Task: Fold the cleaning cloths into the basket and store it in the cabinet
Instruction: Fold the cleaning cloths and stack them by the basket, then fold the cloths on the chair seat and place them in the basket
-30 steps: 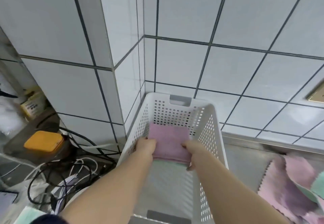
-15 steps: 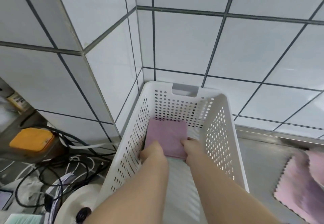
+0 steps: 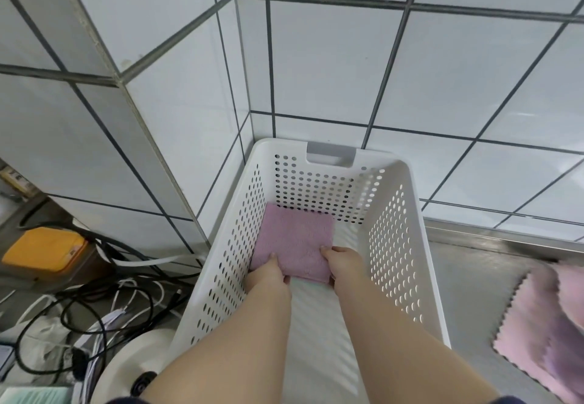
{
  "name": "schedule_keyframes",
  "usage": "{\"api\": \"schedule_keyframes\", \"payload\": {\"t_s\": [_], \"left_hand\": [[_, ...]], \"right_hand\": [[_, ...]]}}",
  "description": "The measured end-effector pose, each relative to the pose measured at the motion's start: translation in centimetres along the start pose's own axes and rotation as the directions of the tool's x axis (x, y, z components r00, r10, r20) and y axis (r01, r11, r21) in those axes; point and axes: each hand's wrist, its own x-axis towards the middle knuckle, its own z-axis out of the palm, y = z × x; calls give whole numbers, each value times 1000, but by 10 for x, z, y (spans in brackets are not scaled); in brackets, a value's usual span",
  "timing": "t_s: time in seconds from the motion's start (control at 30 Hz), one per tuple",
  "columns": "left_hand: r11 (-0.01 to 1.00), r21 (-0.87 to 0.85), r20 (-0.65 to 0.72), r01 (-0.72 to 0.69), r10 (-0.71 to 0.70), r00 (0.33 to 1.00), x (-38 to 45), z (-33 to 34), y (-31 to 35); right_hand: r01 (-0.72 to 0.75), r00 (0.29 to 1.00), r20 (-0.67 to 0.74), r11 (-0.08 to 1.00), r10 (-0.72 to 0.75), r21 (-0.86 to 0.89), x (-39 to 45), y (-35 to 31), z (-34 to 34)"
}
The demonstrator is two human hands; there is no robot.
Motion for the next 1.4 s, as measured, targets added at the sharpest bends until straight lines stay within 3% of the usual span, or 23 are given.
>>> {"api": "schedule_keyframes", "payload": {"t_s": [0.17,0.43,0.57,0.73,0.87,0.97,1.1,1.23,1.4], "left_hand": [[999,33,-6,10,-10,1000,2,0,1],[989,143,203,29,-58,977,-35,3,26],[996,66,381,58,-79,921,-46,12,41],[998,-4,520,70,-58,852,-143,-16,69],[999,6,710,-43,26,703,-210,-53,71],[967,94,860,-238,42,508,-238,-90,65],[883,169,964,-438,-55,262,-258,-149,57],[834,227,973,-502,-181,140,-267,-206,34],[750,362,920,-553,-384,80,-270,-268,-17]], "right_hand": [[-7,1000,-2,1000,7,-8,0,-2,-1],[-1,998,-61,1000,0,-12,-24,-24,-8],[126,989,-78,992,-127,-14,-53,-49,-20],[299,953,-60,954,-297,32,-109,-69,-46],[437,899,-69,894,-432,95,-169,-67,-70],[528,848,-143,838,-511,139,-223,-52,-92],[586,792,-301,800,-531,129,-299,-10,-115],[585,759,-445,798,-475,146,-372,56,-117],[524,744,-581,827,-329,203,-445,150,-100]]}}
